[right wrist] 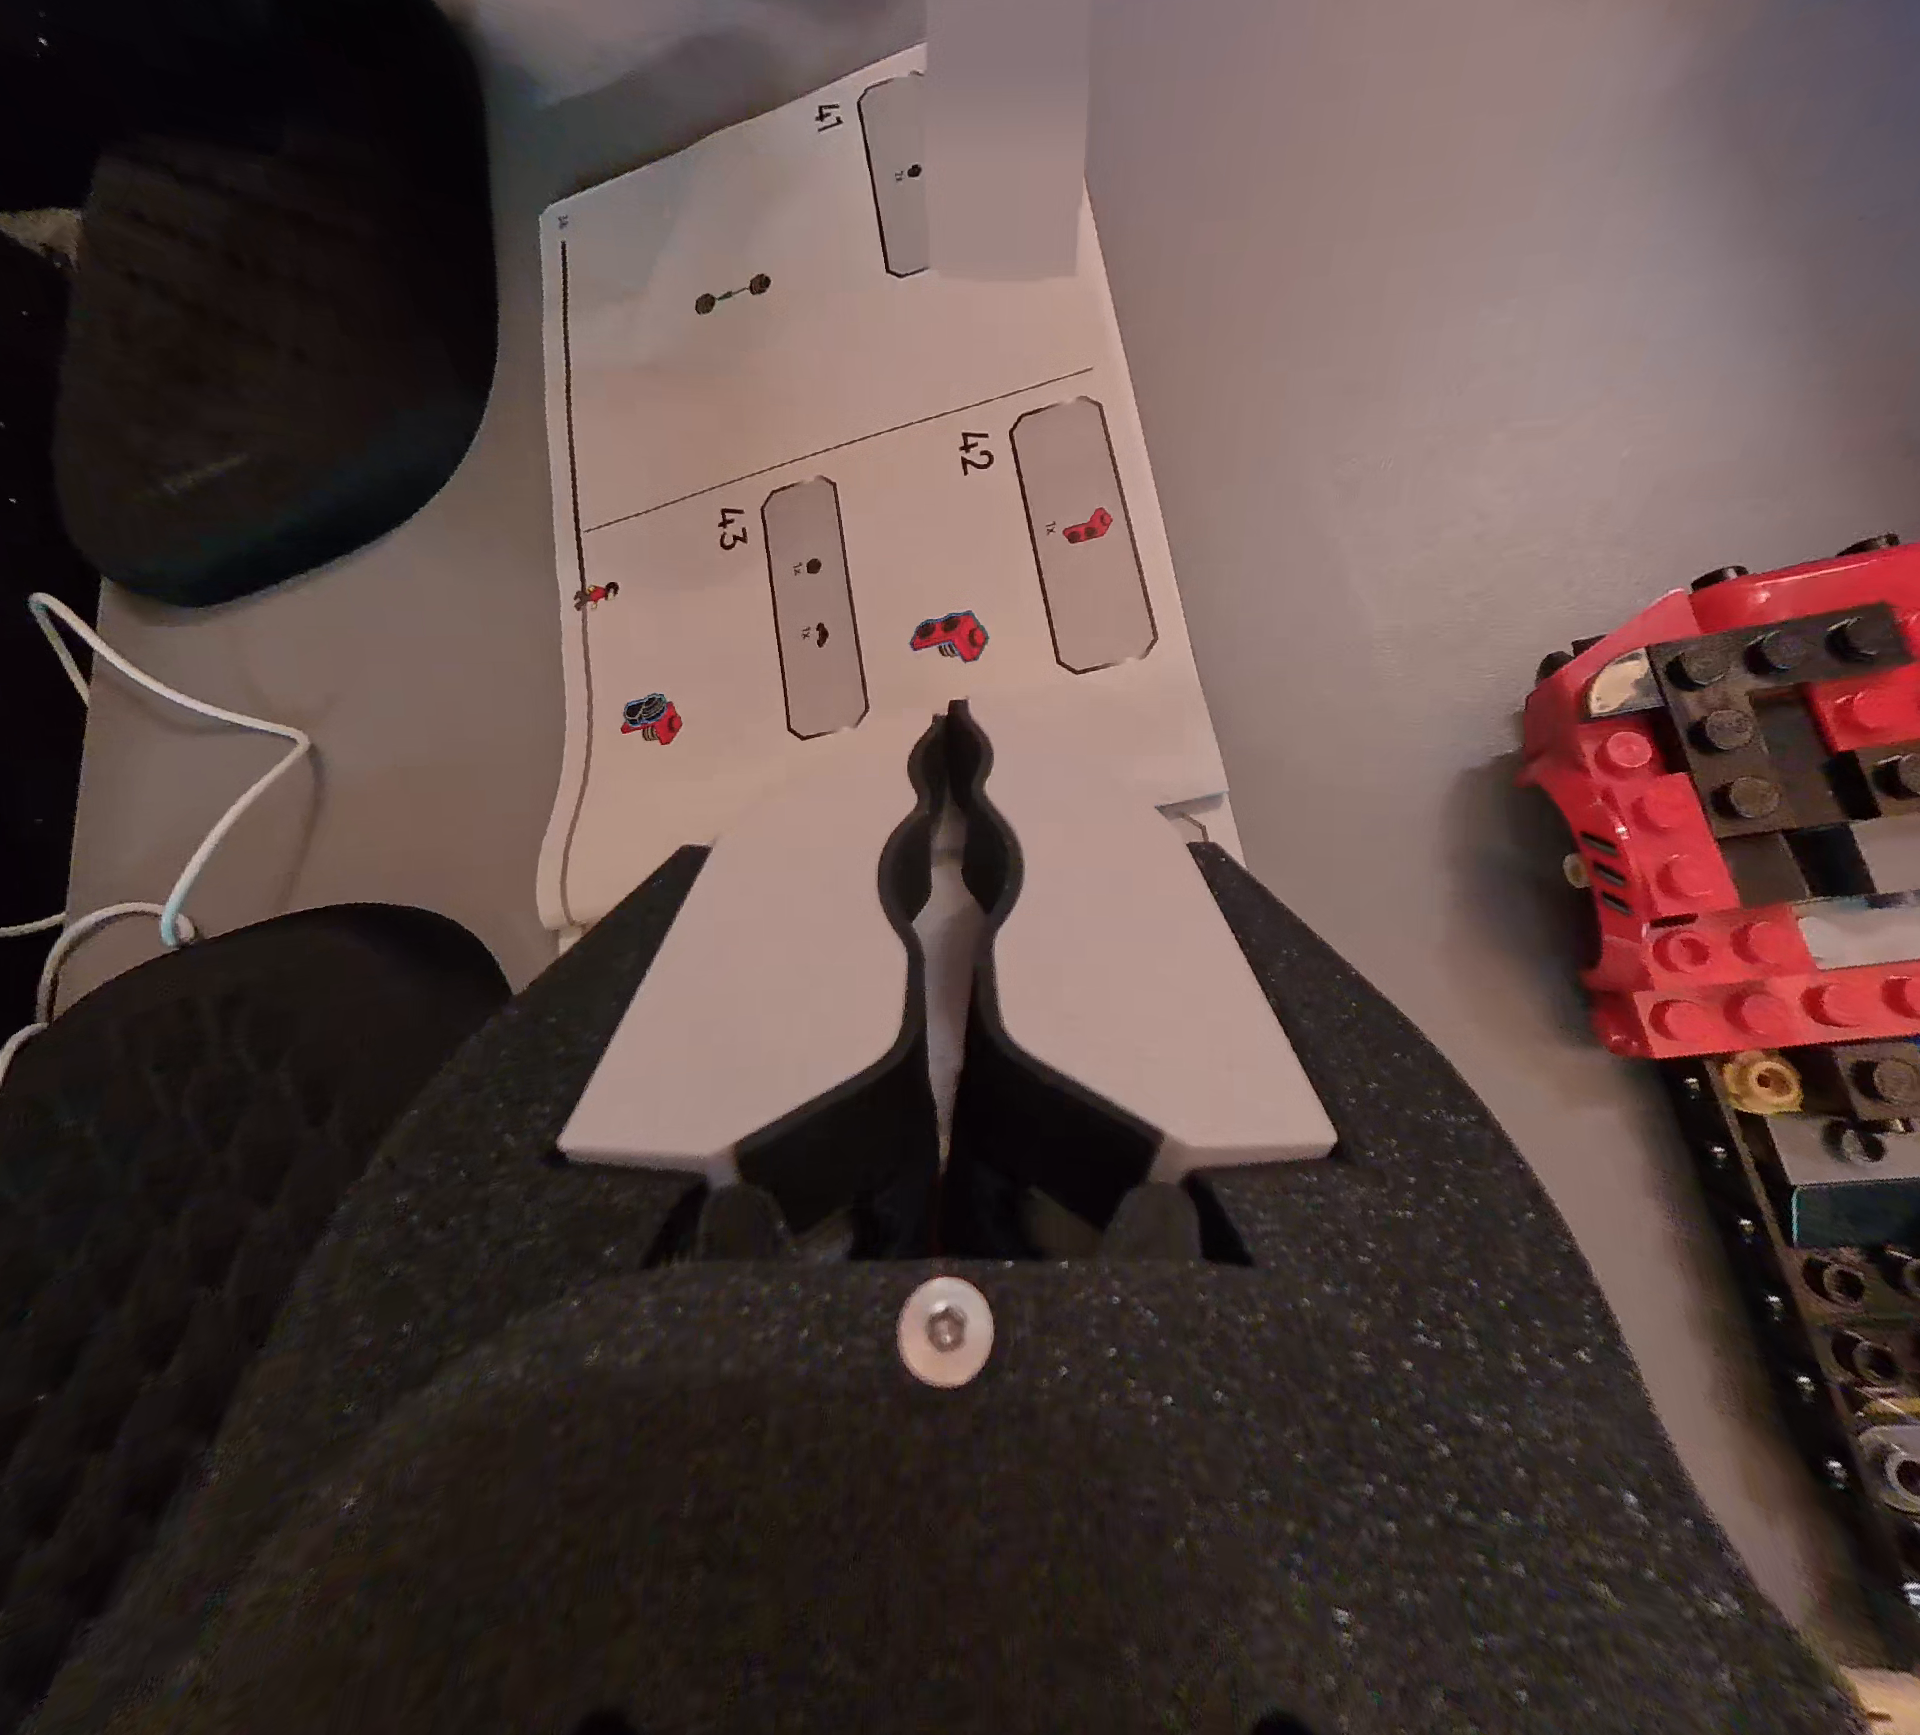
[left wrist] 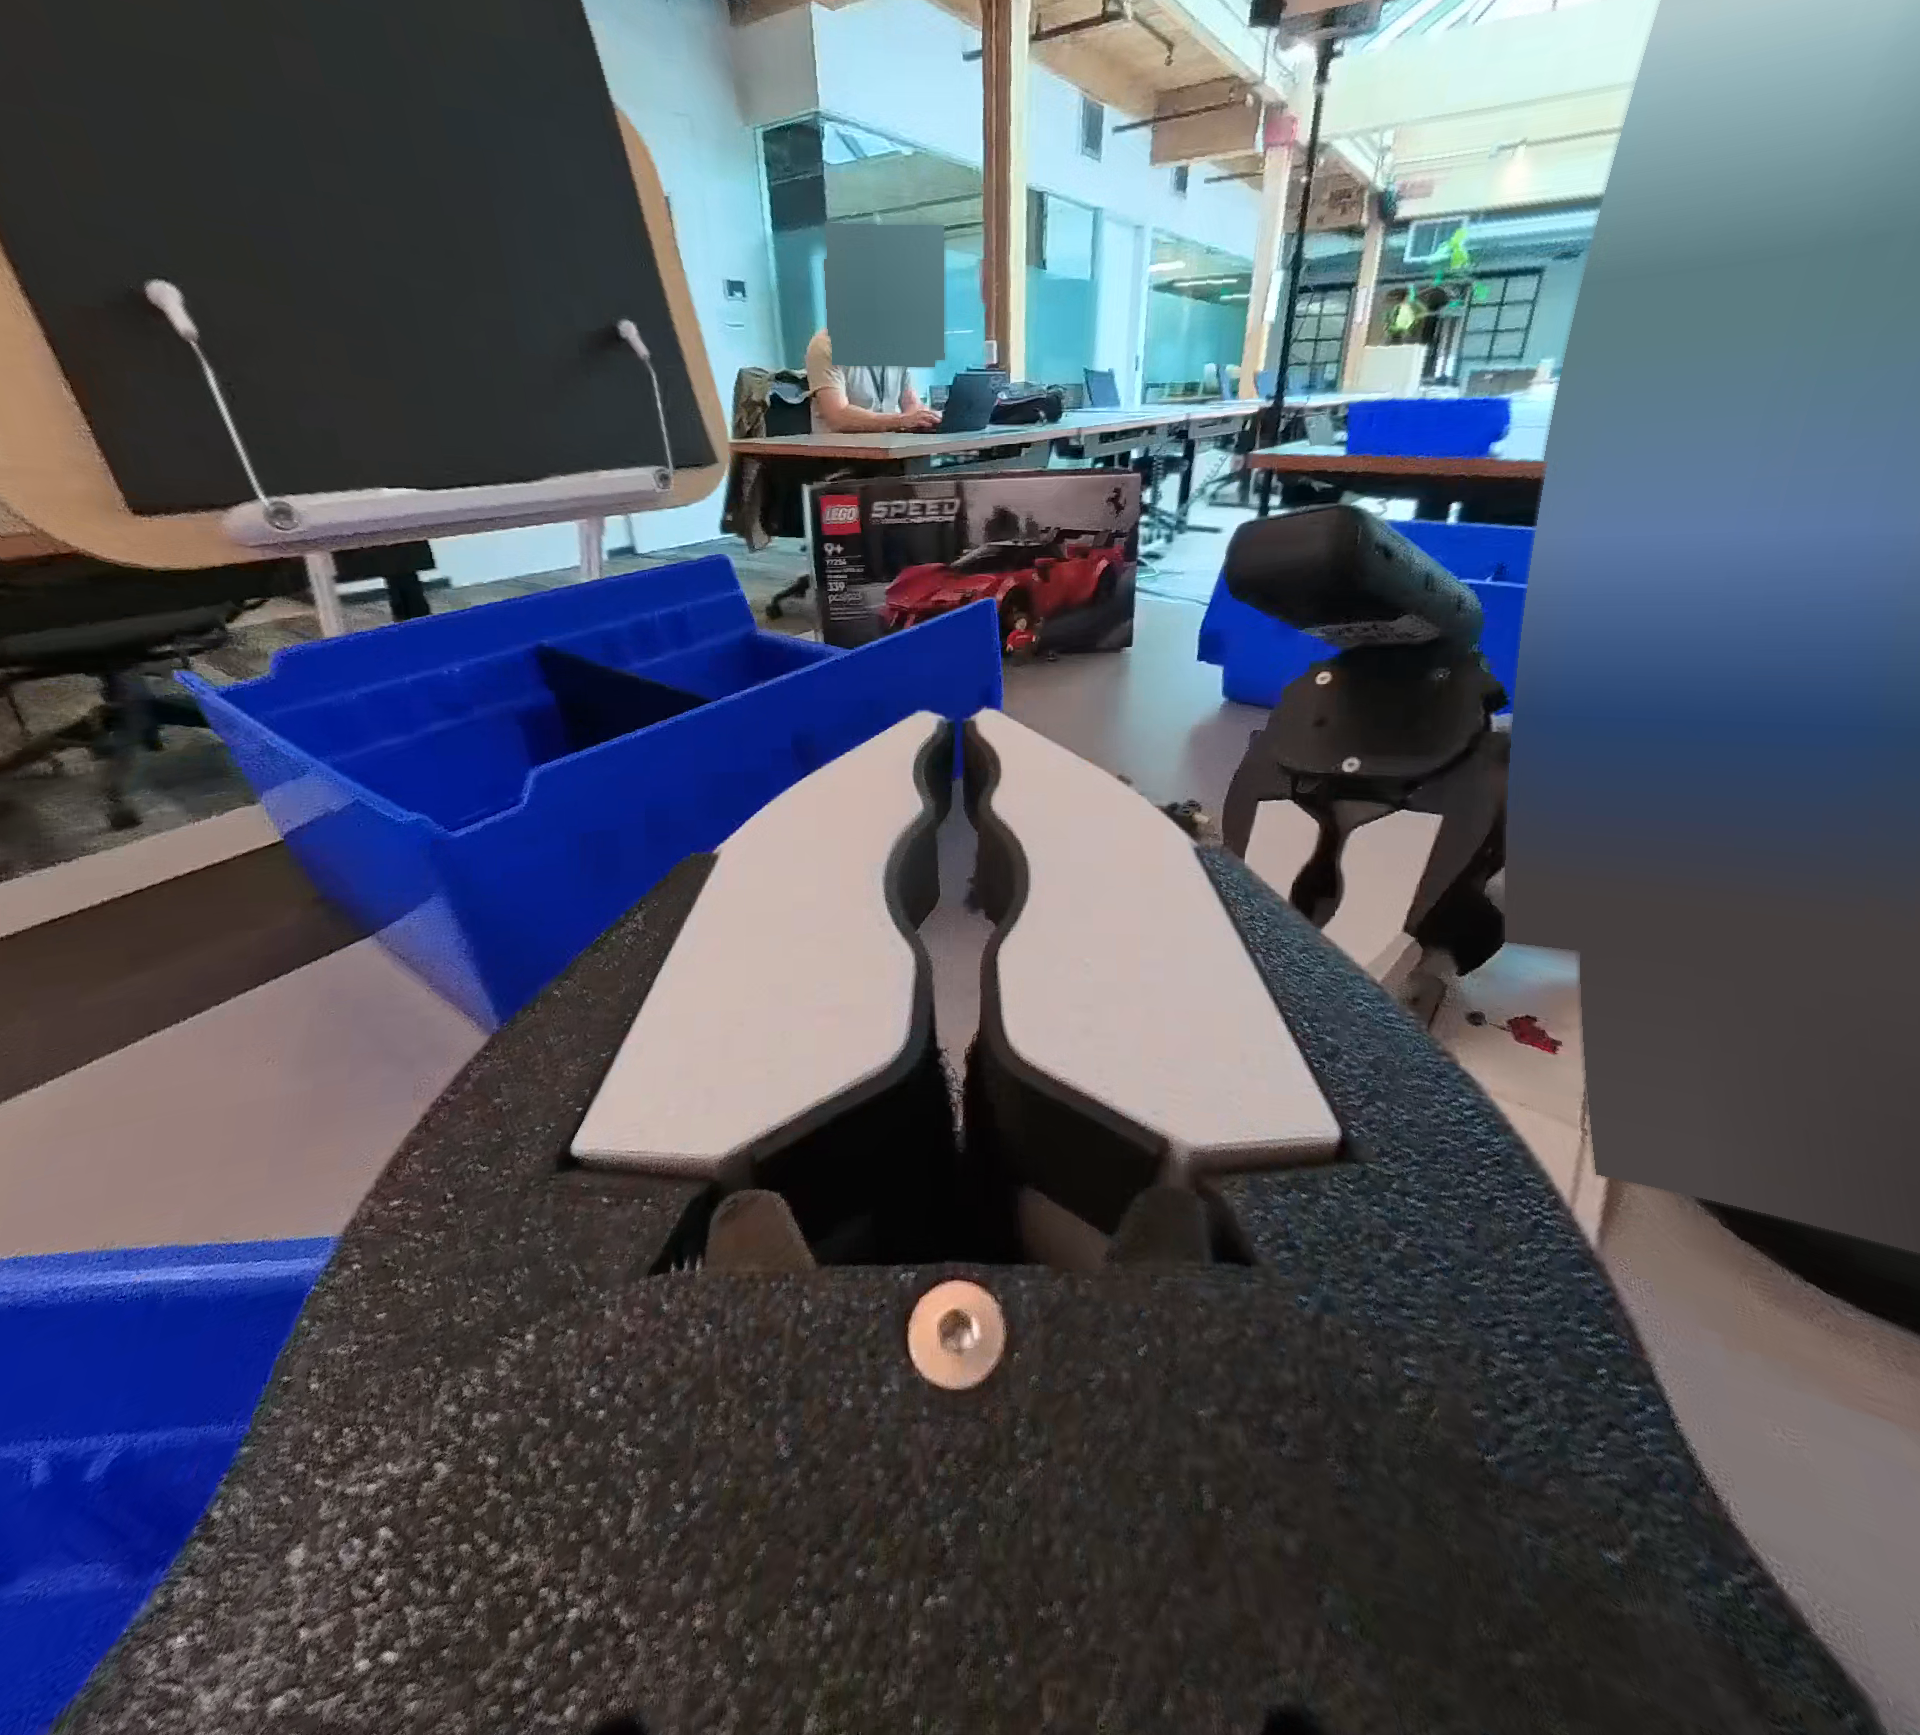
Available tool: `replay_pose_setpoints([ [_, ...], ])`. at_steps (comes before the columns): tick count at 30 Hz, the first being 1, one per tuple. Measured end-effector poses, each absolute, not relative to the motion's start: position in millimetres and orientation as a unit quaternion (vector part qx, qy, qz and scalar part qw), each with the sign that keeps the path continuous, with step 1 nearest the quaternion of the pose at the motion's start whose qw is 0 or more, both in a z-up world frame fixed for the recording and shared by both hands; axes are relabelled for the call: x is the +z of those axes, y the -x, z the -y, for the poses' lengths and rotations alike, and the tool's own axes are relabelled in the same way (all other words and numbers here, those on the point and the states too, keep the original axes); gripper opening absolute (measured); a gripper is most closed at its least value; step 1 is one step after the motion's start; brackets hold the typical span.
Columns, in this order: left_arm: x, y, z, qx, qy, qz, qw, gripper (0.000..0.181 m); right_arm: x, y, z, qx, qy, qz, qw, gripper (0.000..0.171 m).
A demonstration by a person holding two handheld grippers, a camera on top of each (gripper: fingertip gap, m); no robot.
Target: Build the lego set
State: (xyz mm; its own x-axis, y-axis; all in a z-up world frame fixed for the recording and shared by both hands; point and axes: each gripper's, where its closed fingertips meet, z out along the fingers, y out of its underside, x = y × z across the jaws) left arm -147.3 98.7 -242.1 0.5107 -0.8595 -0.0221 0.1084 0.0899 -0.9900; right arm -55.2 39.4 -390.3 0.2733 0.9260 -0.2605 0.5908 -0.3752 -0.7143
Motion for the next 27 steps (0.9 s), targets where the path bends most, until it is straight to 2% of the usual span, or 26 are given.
replay_pose_setpoints([
  [3, -242.6, 145.7, -98.4, -0.372, 0.580, -0.332, 0.645, 0.001, -390.1, 55.1, -39.3, 0.341, 0.758, 0.498, 0.249, 0.000],
  [7, -225.5, 134.0, -69.1, -0.418, 0.588, -0.378, 0.580, 0.008, -389.3, 55.0, -38.8, 0.357, 0.761, 0.485, 0.240, 0.000],
  [11, -208.1, 174.1, -49.6, -0.309, 0.607, -0.490, 0.544, 0.052, -388.7, 55.0, -38.5, 0.369, 0.765, 0.474, 0.232, 0.000],
  [13, -187.2, 230.6, -65.7, -0.201, 0.629, -0.496, 0.564, 0.048, -388.5, 55.0, -38.2, 0.370, 0.765, 0.474, 0.232, 0.000],
  [15, -162.5, 294.8, -87.9, -0.112, 0.660, -0.473, 0.573, 0.035, -388.5, 55.1, -37.4, 0.372, 0.763, 0.475, 0.231, 0.000],
  [16, -157.9, 323.4, -96.3, -0.084, 0.680, -0.468, 0.558, 0.028, -388.4, 55.1, -37.0, 0.373, 0.763, 0.475, 0.229, 0.000],
  [18, -168.2, 364.3, -103.1, -0.073, 0.720, -0.490, 0.486, 0.003, -388.3, 55.3, -36.7, 0.377, 0.764, 0.473, 0.226, 0.000],
  [19, -176.9, 378.5, -106.9, -0.071, 0.734, -0.500, 0.453, 0.000, -388.2, 55.3, -36.7, 0.379, 0.764, 0.472, 0.224, 0.000],
  [23, -229.7, 411.8, -125.9, -0.016, 0.766, -0.539, 0.349, 0.000, -388.0, 55.6, -36.4, 0.386, 0.765, 0.468, 0.218, 0.000],
  [25, -250.5, 422.9, -140.7, 0.026, 0.768, -0.550, 0.327, 0.000, -387.9, 55.6, -36.4, 0.390, 0.765, 0.465, 0.216, 0.000],
  [27, -266.5, 439.9, -154.6, 0.055, 0.795, -0.533, 0.286, 0.008, -387.9, 55.7, -36.4, 0.391, 0.766, 0.463, 0.215, 0.000],
])
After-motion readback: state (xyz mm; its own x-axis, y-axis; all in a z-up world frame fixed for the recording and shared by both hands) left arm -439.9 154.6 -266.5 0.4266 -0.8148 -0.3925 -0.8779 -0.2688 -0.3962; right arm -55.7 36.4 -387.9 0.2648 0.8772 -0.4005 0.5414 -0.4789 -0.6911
